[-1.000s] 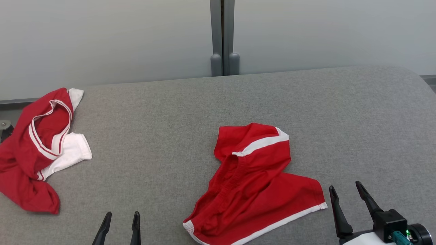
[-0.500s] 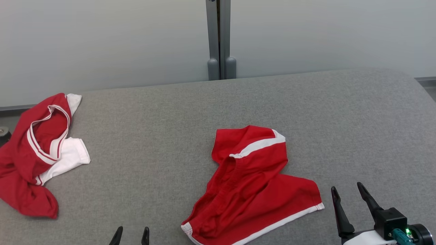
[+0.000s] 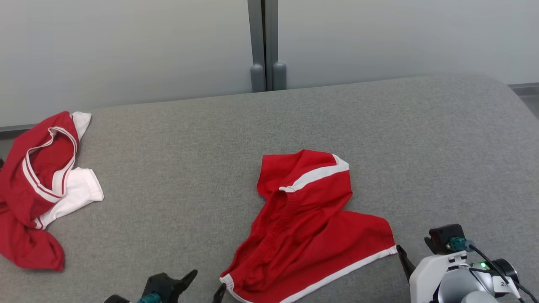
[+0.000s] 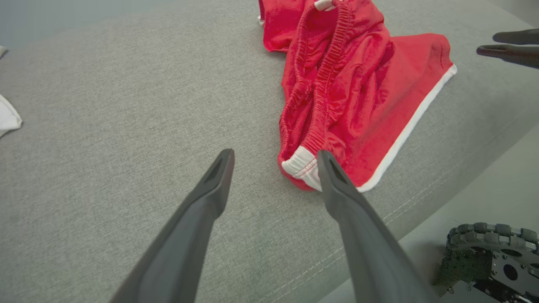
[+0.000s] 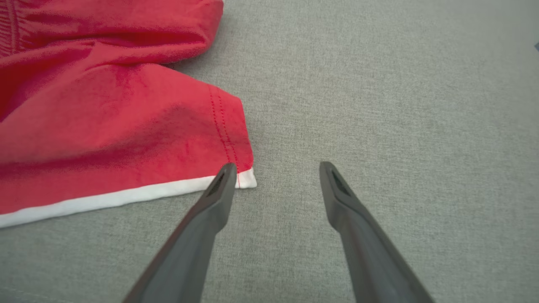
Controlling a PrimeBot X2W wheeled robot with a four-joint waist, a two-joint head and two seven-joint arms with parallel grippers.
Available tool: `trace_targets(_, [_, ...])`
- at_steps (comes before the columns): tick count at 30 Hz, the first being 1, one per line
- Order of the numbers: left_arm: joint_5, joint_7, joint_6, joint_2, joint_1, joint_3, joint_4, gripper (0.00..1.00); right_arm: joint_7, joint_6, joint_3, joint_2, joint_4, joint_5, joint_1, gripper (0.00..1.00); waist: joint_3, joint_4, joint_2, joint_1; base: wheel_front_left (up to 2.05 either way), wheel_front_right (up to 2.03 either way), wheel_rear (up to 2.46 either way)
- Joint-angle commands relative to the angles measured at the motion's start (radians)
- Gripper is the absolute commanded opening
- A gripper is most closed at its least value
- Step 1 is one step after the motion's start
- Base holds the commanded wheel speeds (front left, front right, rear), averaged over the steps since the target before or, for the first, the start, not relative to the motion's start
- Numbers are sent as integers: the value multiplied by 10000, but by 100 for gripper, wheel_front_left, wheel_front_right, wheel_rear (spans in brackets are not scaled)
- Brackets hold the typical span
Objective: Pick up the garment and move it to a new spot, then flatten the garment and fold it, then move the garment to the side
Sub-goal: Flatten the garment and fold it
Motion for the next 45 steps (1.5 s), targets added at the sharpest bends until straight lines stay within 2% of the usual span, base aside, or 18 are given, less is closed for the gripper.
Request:
trace_targets(1, [-187,310,23,182,-224,-176,-170,100,285,-14,46,-16,56,112,-140,100,109,12,0,0,0,0,0])
trace_targets(7, [-722,1126,25,1186,-1233,-1417,-516,100,748,-14,366,-38,269,114,-477,100,414,62,0,0,0,0,0])
trace_targets(14, [-1328,1094,25,2054,-2450,-2722,-238,100,696,-14,650,62,675,127,-1028,100,826,-31,0,0,0,0,0])
trace_targets(24, [-2021,657,25,2887,-3929,-4567,142,100,570,-14,731,190,1104,203,-1476,100,1363,-34,0,0,0,0,0])
trace_targets(28, [-2491,511,25,3022,-4315,-5115,442,100,705,-14,863,242,1289,324,-1607,100,1573,-110,0,0,0,0,0])
trace_targets(29, [-2516,527,25,3090,-4406,-5261,526,94,761,-14,902,247,1338,362,-1630,100,1608,-125,0,0,0,0,0])
trace_targets(30, [-2607,506,25,3136,-4502,-5446,598,52,870,-14,999,240,1393,426,-1638,60,1655,-143,0,0,0,0,0])
trace_targets(31, [-2659,400,25,3129,-4594,-5569,629,43,909,-14,1035,223,1429,456,-1651,37,1695,-159,0,0,0,0,0])
trace_targets(32, [-2779,290,25,3109,-4694,-5721,698,27,992,-14,1000,186,1485,473,-1678,15,1736,-174,0,0,0,0,0])
trace_targets(33, [-2848,250,25,3109,-4766,-5894,752,5,1049,-15,991,164,1536,481,-1676,0,1755,-182,0,0,0,0,0])
trace_targets(34, [-2899,205,25,3158,-4874,-6130,803,0,1143,-15,997,168,1583,544,-1678,0,1781,-199,0,0,0,0,0])
trace_targets(40, [-3627,-100,25,3237,-5119,-6770,1213,0,1249,-19,1023,108,1358,1251,-1515,0,1590,-334,0,0,0,0,0])
trace_targets(45, [-4921,-918,64,3096,-4467,-6211,857,0,1284,-16,706,-120,174,2347,-1134,0,1129,-446,0,0,0,0,0])
